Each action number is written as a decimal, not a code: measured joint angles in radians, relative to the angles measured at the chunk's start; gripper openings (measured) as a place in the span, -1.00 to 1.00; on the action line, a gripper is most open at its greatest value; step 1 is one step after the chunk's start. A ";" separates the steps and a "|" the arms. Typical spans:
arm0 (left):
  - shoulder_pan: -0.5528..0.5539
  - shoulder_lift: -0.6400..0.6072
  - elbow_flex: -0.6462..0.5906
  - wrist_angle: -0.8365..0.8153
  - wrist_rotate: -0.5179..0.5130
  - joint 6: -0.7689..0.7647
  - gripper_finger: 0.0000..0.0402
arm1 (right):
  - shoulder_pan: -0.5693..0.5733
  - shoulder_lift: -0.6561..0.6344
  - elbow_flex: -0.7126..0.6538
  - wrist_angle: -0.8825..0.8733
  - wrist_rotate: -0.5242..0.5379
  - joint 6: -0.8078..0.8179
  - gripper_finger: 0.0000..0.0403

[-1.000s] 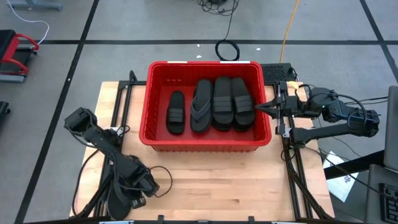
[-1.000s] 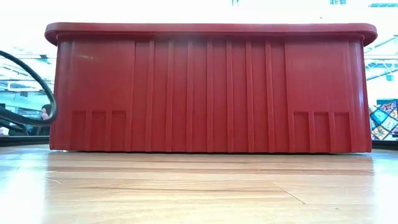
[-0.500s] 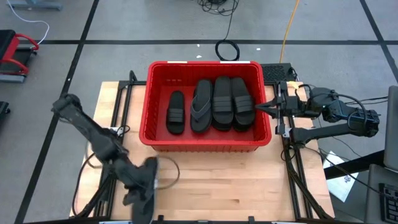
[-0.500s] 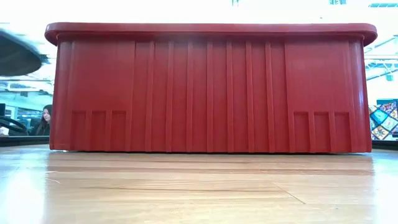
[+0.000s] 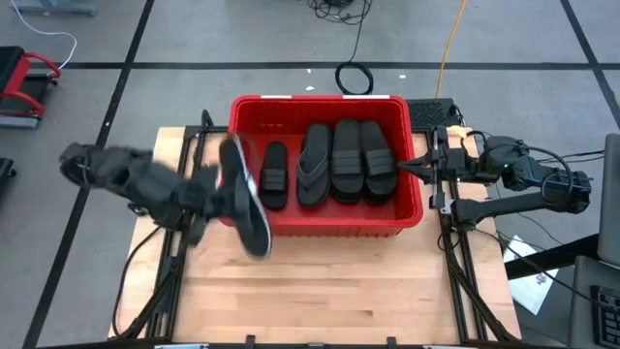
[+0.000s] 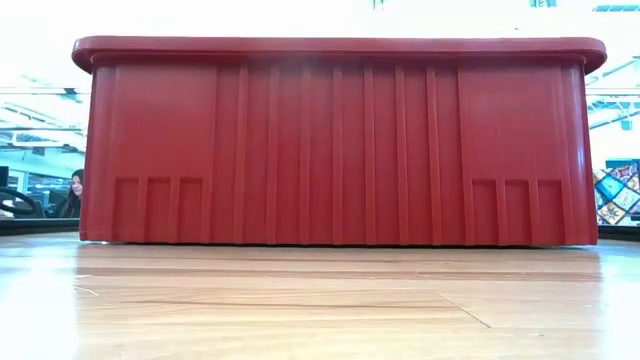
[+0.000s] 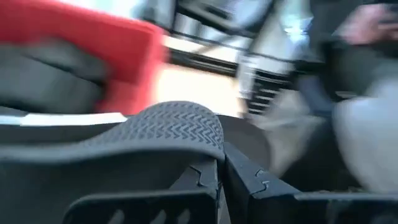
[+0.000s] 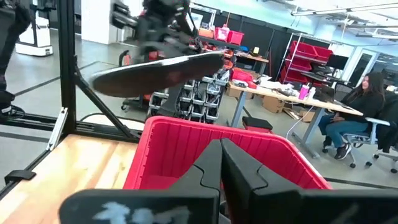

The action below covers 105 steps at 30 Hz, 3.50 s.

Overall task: Pick and place slides into bin
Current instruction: Put the black slipper into the red bin

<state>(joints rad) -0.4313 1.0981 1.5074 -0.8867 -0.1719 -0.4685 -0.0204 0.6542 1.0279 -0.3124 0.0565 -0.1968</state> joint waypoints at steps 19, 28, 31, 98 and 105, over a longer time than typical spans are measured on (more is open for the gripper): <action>0.896 0.321 0.117 -0.335 0.413 0.732 -1.00 | 0.000 0.001 0.000 0.014 0.131 0.036 -1.00; 0.895 0.558 0.116 -0.369 0.512 0.930 -1.00 | 0.000 0.001 0.000 0.009 0.131 0.115 -1.00; 0.912 0.611 0.116 -0.357 0.521 0.867 -1.00 | 0.000 0.001 0.000 0.009 0.131 0.125 -1.00; 0.861 0.682 -0.070 -0.162 0.349 0.736 0.16 | 0.000 0.002 0.000 -0.007 0.130 0.152 -1.00; 0.851 0.671 0.045 -0.184 0.352 0.758 0.31 | 0.000 0.002 0.000 -0.012 0.130 0.152 -1.00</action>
<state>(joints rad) 0.4200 1.7687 1.5520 -1.0702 0.1797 0.2897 -0.0204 0.6567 1.0279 -0.3241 0.1860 -0.0452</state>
